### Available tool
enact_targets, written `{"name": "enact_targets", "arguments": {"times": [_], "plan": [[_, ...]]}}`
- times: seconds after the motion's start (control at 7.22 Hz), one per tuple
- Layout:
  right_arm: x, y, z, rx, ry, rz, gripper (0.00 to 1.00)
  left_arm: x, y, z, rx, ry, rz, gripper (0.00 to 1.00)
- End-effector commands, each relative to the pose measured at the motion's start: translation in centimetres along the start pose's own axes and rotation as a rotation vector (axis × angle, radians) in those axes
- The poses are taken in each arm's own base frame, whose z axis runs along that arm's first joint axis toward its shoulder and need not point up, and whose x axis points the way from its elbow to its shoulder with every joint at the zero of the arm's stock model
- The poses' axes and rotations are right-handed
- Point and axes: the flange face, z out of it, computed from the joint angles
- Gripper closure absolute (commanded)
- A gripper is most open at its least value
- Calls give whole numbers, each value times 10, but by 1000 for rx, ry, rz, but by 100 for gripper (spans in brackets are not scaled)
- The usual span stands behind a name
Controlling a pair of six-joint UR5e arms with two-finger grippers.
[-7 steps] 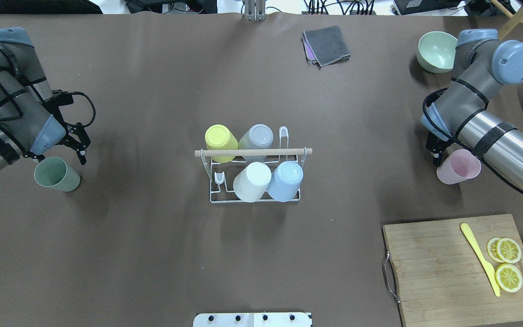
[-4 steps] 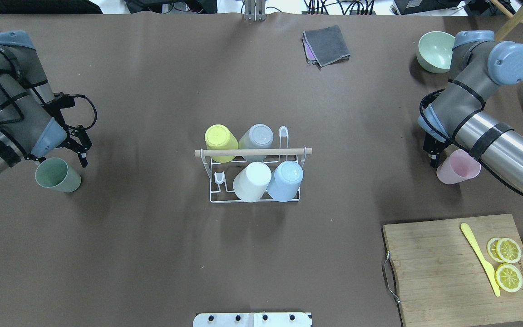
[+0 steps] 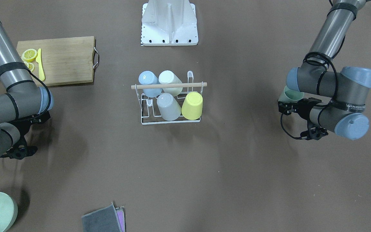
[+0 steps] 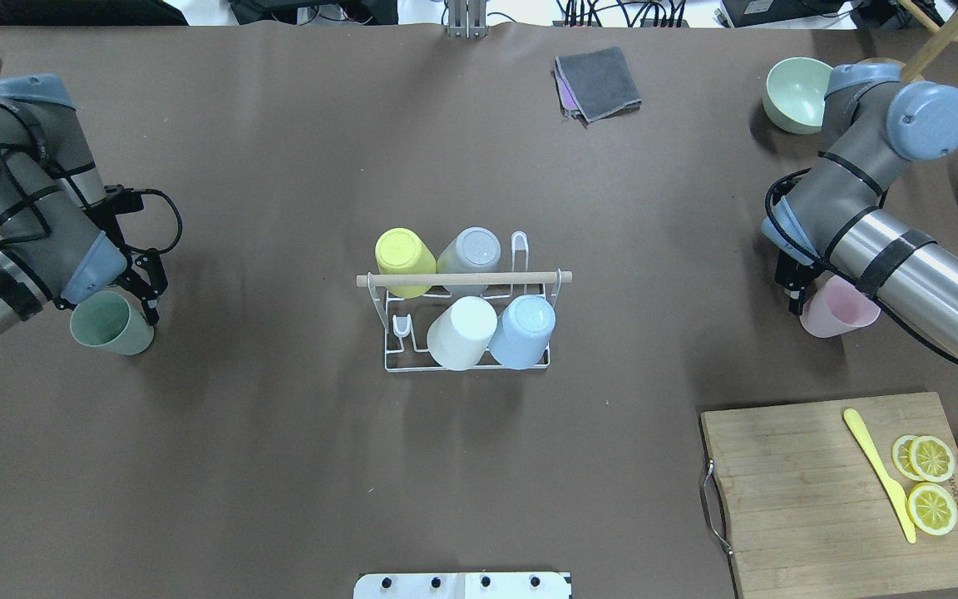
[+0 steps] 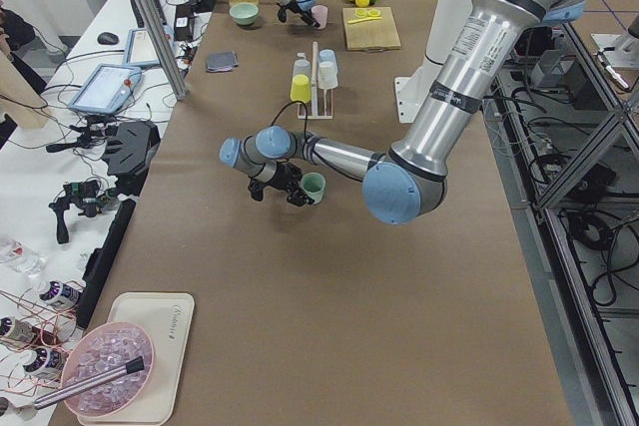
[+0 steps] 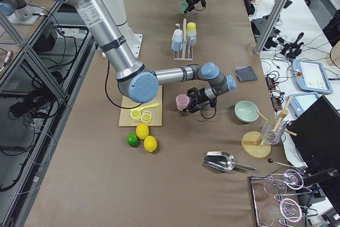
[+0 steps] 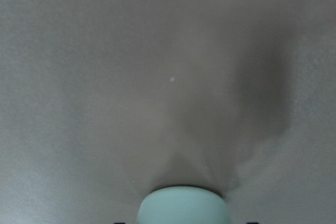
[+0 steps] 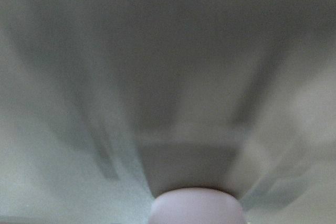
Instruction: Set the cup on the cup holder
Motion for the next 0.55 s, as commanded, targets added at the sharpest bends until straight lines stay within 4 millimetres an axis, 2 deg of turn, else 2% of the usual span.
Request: {"name": "enact_targets", "arguments": {"times": [0.0, 0.14, 0.28, 0.42], "plan": [[0, 3, 1, -20, -3, 10, 23, -6, 0, 7, -11, 1, -8, 66], [1, 4, 2, -30, -4, -4, 33, -7, 1, 8, -12, 7, -8, 86], [1, 5, 2, -35, -3, -4, 49, -12, 4, 10, -14, 7, -12, 100], [1, 5, 2, -36, -4, -3, 68, -12, 5, 4, -6, 14, -10, 100]]}}
